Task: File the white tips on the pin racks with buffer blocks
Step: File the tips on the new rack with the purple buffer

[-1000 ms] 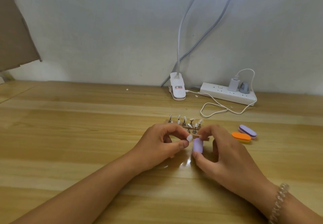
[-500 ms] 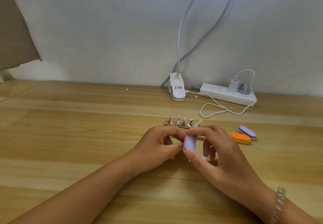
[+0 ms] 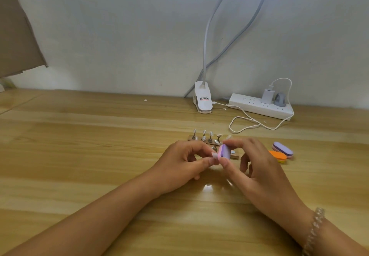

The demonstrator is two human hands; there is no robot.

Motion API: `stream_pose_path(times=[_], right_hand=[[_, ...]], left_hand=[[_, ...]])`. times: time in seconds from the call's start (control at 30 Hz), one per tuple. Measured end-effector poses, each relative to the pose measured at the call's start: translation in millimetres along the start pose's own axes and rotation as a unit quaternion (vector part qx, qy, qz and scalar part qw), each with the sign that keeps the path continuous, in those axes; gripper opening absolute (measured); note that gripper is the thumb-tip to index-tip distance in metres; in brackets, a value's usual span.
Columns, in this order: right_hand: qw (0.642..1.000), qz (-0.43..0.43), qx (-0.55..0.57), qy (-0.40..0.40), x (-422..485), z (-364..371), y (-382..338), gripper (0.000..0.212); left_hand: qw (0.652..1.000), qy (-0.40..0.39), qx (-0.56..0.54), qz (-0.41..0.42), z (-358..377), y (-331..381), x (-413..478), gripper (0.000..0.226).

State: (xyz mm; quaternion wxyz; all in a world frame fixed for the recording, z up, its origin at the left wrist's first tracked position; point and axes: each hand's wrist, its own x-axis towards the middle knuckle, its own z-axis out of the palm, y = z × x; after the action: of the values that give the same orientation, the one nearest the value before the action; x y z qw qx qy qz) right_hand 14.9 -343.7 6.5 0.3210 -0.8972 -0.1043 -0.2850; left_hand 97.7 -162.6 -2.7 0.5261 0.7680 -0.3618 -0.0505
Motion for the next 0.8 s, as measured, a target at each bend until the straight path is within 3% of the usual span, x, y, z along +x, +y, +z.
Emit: stream_pose_path(times=[0.17, 0.3, 0.47, 0.6, 0.67, 0.8], right_hand=[[0.997, -0.054, -0.039, -0.034, -5, 2, -5, 0.035], [1.000, 0.007, -0.013, 0.008, 0, -1, -2, 0.035], [0.998, -0.038, -0.049, -0.033, -4, 2, -8, 0.037], [0.997, 0.053, -0.005, 0.051, 2, -2, 5, 0.032], [0.997, 0.045, 0.008, 0.065, 1, -3, 2, 0.033], [0.999, -0.036, -0.004, -0.027, -3, 2, -9, 0.034]], left_hand=[[1.000, -0.014, 0.003, -0.003, 0, 0, -1, 0.017], [1.000, -0.006, 0.005, -0.006, 0, 0, 0, 0.009], [1.000, -0.008, 0.012, -0.003, 0, 0, -1, 0.013], [1.000, 0.002, 0.012, -0.006, 0, 2, -1, 0.007], [1.000, 0.003, 0.012, -0.003, 0, 4, -2, 0.005], [0.999, -0.001, 0.033, -0.007, 0, 5, -1, 0.018]])
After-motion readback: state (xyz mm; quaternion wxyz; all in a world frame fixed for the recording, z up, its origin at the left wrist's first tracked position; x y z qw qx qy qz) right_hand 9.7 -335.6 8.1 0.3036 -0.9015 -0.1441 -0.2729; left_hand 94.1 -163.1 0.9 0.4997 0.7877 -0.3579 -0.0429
